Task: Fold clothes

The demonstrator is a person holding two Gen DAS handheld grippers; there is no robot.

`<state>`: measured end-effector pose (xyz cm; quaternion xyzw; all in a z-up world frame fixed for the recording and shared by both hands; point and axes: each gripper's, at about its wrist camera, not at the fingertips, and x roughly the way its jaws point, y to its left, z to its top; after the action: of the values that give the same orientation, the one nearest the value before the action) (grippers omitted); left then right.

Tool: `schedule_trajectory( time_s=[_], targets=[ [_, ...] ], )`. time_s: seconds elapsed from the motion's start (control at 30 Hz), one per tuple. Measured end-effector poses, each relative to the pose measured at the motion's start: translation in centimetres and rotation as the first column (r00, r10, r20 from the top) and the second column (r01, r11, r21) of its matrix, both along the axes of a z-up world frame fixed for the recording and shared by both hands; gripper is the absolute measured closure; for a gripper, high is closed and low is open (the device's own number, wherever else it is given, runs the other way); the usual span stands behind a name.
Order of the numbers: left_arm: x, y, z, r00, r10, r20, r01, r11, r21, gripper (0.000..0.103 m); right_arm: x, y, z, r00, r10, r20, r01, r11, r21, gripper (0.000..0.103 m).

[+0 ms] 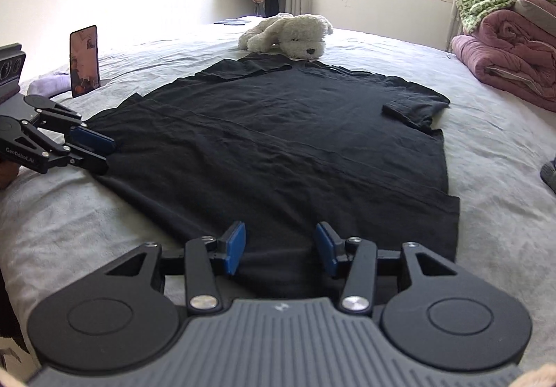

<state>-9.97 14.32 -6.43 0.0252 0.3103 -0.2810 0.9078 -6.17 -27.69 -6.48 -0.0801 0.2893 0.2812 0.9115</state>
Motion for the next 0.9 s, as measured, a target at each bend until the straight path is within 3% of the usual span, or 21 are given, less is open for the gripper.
schedule_trajectory(
  time_s=[0.13,0.27,0.3,0.4,0.57,0.7,0.83,0.9],
  targets=[
    [-0.4,2.5,0.9,0.991,0.085,-0.103,-0.095,0.991,-0.093,0.064,-1.0,-3.6,0.8,0.994,-0.091,-0.055,0.091,0.996,0.003,0.054],
    [0.3,4.1,2.6,0.951,0.157,-0.267,-0.213,0.957,-0.195,0.057,-0.9,-5.0,2.6,0.973,-0.188,-0.137,0.189,0.982,-0.003,0.052],
    [0.4,4.4,3.0,0.939,0.175,-0.296,-0.244,0.946,-0.214,0.052,-0.7,-5.4,2.9,0.961,-0.219,-0.168,0.222,0.975,0.003,0.051],
    [1.1,5.8,3.7,0.903,0.211,-0.374,-0.322,0.910,-0.263,0.049,1.0,-8.3,3.1,0.880,-0.318,-0.353,0.375,0.920,0.108,0.048],
    [1.5,8.6,4.1,0.859,0.255,-0.444,-0.403,0.871,-0.280,0.042,1.6,-12.0,2.7,0.795,-0.312,-0.520,0.491,0.835,0.248,0.048],
    [1.9,10.7,3.2,0.807,0.308,-0.503,-0.476,0.844,-0.246,0.037,1.6,-12.9,2.1,0.773,-0.266,-0.577,0.500,0.815,0.294,0.048],
    [1.9,12.8,1.5,0.754,0.298,-0.585,-0.530,0.803,-0.274,0.038,1.7,-13.7,1.5,0.749,-0.215,-0.626,0.509,0.792,0.337,0.048],
    [1.7,13.7,0.9,0.743,0.278,-0.609,-0.544,0.780,-0.308,0.038,1.7,-14.2,1.3,0.737,-0.188,-0.649,0.514,0.780,0.357,0.048]
  ],
)
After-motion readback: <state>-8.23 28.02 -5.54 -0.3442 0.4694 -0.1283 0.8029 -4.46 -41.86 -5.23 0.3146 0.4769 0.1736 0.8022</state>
